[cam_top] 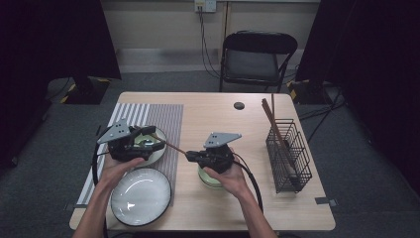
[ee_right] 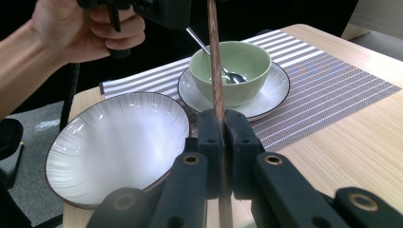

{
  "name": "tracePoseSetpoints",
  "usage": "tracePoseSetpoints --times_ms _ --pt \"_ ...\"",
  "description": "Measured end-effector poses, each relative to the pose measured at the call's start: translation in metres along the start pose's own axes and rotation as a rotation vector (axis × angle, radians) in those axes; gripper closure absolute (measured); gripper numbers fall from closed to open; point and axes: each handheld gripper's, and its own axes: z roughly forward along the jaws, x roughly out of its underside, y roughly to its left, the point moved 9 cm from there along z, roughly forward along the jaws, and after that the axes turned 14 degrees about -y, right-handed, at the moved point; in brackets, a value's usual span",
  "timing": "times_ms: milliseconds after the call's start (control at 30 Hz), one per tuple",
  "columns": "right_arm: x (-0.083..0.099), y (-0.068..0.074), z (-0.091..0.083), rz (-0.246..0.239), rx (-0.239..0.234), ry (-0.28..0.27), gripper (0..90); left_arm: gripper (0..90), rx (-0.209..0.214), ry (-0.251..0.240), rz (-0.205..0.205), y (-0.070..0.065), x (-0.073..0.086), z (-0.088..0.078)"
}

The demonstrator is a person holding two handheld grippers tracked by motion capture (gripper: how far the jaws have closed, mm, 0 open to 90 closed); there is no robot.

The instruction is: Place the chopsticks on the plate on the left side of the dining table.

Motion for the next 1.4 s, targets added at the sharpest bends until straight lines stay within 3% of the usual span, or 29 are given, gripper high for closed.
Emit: tracePoseSetpoints --times_ms 100,367,433,933,1100,1233,1400 --pt "-0.003 -0.002 -0.005 0.008 -0.002 -0.02 86.6 29.7 0.003 0.025 0.002 -0.001 0.006 0.003" --pt "-0.004 -0.004 -0.011 0.005 0.016 0.0 86.6 27.0 0.017 0.093 0.03 -0.005 0.019 0.01" --pt "-0.004 -0.004 -0.013 0.009 0.019 -0.002 86.6 28.5 0.02 0.12 0.053 -0.007 0.022 0.011" --pt "-0.011 -0.003 -0.02 0.051 0.047 -0.004 86.6 29.5 0.031 0.192 0.11 -0.013 0.037 0.018" --pt "-0.017 -0.001 -0.023 0.039 0.056 0.008 86.6 36.7 0.013 0.223 0.145 -0.012 0.043 0.019" --pt "-0.024 0.001 -0.025 0.039 0.056 0.003 86.6 42.3 -0.012 0.211 0.18 -0.012 0.043 0.019" --pt "-0.03 0.005 -0.026 0.024 0.054 -0.002 86.6 52.8 -0.01 0.197 0.14 -0.009 0.047 0.018"
